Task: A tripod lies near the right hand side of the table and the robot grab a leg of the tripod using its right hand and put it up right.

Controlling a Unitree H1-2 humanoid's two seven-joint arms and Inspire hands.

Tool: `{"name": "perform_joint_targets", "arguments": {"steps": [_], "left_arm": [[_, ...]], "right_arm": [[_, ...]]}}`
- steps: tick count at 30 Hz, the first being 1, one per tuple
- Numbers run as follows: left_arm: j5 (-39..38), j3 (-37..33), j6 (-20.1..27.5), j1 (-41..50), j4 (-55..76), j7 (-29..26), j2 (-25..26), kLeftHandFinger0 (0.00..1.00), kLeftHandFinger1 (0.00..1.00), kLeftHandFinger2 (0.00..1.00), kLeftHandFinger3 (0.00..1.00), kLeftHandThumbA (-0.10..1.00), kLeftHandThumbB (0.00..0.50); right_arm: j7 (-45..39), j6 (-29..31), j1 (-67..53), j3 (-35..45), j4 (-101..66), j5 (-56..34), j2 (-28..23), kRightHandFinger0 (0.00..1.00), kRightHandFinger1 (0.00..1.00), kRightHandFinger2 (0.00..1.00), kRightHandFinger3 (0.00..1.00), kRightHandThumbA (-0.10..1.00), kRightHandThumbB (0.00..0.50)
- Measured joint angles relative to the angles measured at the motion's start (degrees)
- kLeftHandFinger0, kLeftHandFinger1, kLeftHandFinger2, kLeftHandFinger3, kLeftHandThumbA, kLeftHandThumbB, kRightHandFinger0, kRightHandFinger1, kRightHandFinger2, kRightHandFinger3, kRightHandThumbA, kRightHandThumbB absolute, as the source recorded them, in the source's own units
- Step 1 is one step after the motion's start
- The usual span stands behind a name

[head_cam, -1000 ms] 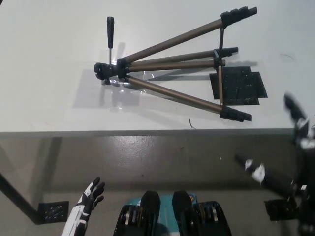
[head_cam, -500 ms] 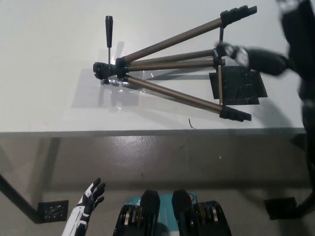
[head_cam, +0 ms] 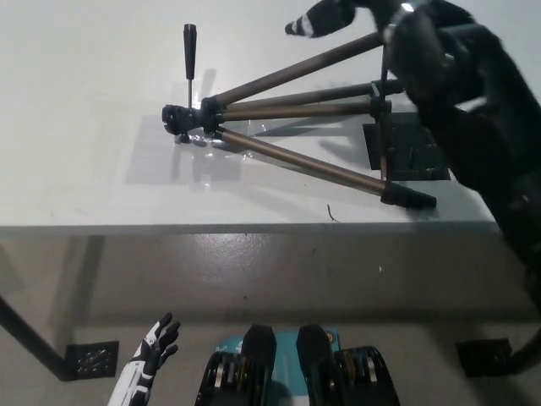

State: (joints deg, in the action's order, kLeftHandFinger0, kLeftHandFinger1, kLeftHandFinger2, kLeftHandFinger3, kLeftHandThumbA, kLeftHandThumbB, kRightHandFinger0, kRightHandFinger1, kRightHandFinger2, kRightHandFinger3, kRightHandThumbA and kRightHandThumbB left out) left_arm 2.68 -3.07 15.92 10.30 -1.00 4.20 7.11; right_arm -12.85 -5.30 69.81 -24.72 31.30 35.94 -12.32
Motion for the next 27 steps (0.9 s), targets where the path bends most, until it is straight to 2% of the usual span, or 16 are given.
{"name": "perform_joint_targets", "arguments": {"steps": [6,9,12,15,17,18,19,20,21,22,23,24,25,27], "left_arm": [[0.2,0.0,0.0,0.1,0.0,0.0,0.1,1.00,1.00,1.00,1.00,1.00,0.387],[0.4,0.0,0.1,0.2,0.0,0.1,0.5,1.00,1.00,1.00,1.00,1.00,0.384],[0.7,0.0,0.6,0.3,0.1,0.2,0.9,1.00,1.00,1.00,1.00,1.00,0.359],[0.7,0.0,1.4,0.4,0.1,0.3,1.2,1.00,1.00,1.00,1.00,1.00,0.368],[0.6,-0.1,1.9,0.5,0.1,0.7,1.4,1.00,1.00,1.00,1.00,1.00,0.365],[0.6,-0.1,2.1,0.5,0.1,0.8,1.5,1.00,1.00,1.00,1.00,1.00,0.367],[0.6,-0.1,2.1,0.6,0.1,0.9,1.5,1.00,1.00,1.00,1.00,1.00,0.369],[0.6,-0.1,2.1,0.7,0.1,0.9,1.5,1.00,1.00,1.00,1.00,1.00,0.366],[0.6,-0.1,2.2,0.7,0.1,0.9,1.5,1.00,1.00,1.00,1.00,1.00,0.358],[0.6,-0.1,2.2,0.8,0.0,0.9,1.5,1.00,1.00,1.00,1.00,1.00,0.358],[0.6,-0.1,2.2,0.8,0.0,0.9,1.5,1.00,1.00,1.00,1.00,1.00,0.356],[0.7,-0.1,2.2,0.8,0.0,0.9,1.5,1.00,1.00,1.00,1.00,1.00,0.355],[0.7,-0.1,2.2,0.7,0.0,0.9,1.5,1.00,1.00,1.00,1.00,1.00,0.356],[0.7,-0.1,2.2,0.7,0.0,0.9,1.5,1.00,1.00,1.00,1.00,1.00,0.365]], "right_arm": [[-0.9,-0.8,6.1,-7.9,19.5,2.8,3.3,1.00,1.00,1.00,1.00,1.00,0.500],[-1.6,-1.0,9.3,-11.4,28.6,4.0,5.4,1.00,1.00,1.00,1.00,0.93,0.500],[-2.2,-1.5,11.9,-13.5,35.0,4.7,7.4,1.00,1.00,1.00,1.00,0.97,0.500],[-2.5,-1.8,12.8,-15.6,38.3,5.5,8.5,1.00,1.00,1.00,1.00,0.97,0.500],[-2.6,-1.9,12.8,-16.9,39.8,6.0,8.7,1.00,1.00,1.00,1.00,0.93,0.500],[-2.6,-2.0,12.7,-17.5,40.7,6.3,8.8,1.00,1.00,1.00,1.00,0.86,0.500],[-2.6,-2.2,12.7,-17.8,41.6,6.3,8.8,0.92,0.99,1.00,1.00,0.89,0.500],[-2.6,-2.3,12.7,-18.2,42.2,6.5,8.8,0.63,0.72,0.85,1.00,0.60,0.434],[-2.2,-2.4,12.6,-19.4,43.3,7.0,8.8,0.19,0.29,0.41,0.72,0.07,0.320],[-1.1,-2.6,12.1,-19.8,43.8,7.5,8.7,0.04,0.06,0.24,0.58,-0.04,0.332],[-0.4,-2.6,11.7,-19.9,43.8,7.6,8.6,0.00,0.00,0.11,0.45,-0.09,0.329],[1.0,-2.5,11.1,-20.3,43.9,7.9,8.5,0.00,0.04,0.24,0.37,-0.10,0.299],[2.6,-2.4,10.6,-20.6,43.9,8.2,8.5,0.00,0.09,0.35,0.37,-0.10,0.311],[4.9,-2.2,10.1,-20.9,43.9,8.6,8.4,0.00,0.11,0.41,0.39,-0.10,0.309]]}}
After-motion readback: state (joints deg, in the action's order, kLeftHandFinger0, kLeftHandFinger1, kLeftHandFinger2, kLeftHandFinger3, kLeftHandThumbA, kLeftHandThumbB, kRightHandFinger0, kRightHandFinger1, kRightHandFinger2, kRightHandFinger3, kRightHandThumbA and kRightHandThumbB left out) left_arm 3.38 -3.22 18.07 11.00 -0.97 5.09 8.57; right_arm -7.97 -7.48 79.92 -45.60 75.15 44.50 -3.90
